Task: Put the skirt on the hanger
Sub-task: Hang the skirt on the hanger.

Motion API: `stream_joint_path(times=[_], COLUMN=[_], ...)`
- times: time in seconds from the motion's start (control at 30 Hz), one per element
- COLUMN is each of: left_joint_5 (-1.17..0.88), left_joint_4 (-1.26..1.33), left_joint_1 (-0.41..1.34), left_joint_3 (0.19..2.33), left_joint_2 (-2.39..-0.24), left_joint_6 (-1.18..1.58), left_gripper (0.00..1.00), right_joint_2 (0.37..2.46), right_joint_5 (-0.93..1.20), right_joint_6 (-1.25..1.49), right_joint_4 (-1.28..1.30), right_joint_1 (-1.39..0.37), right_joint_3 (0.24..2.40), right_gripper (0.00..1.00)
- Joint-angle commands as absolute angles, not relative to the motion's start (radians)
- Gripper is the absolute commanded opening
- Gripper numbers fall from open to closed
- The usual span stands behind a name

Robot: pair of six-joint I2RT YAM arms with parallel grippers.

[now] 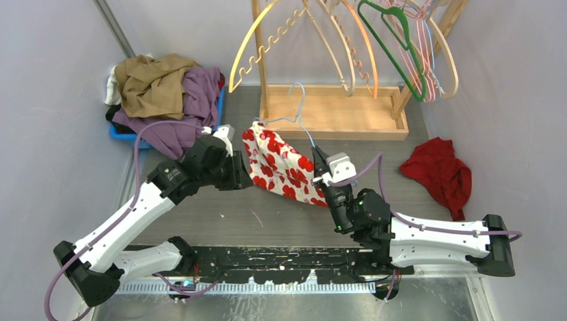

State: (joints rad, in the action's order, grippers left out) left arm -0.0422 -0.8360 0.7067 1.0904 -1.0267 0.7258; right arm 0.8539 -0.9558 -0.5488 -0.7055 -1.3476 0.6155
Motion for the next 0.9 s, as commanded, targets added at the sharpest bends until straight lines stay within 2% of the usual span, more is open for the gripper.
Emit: stream_joint_path(times=[0.0, 0.5, 0.87], left_joint_5=[-0.068, -0.029, -0.017], left_joint_4=[-0.765, -0.808, -0.848], left_joint_1=[0.721, 0.732, 0.730], left_joint_3=[1.086, 1.030, 0.991], left_joint_2=[-1.006, -0.902, -0.819], left_joint_6=[0.730, 0.731, 0.721], left_gripper=[0.40, 0.40, 0.40], right_joint_2=[0.852, 0.948, 1.039], right_joint_5=[-0.907, -0.960, -0.880], right_joint_6=[-0.594, -0.746, -0.615], right_joint_4=[-0.827, -0.703, -0.422], right_joint_1=[-1.354, -1.329, -1.089], right_joint_3=[0.728, 0.974, 1.213], right_gripper=[0.01, 0.01, 0.01])
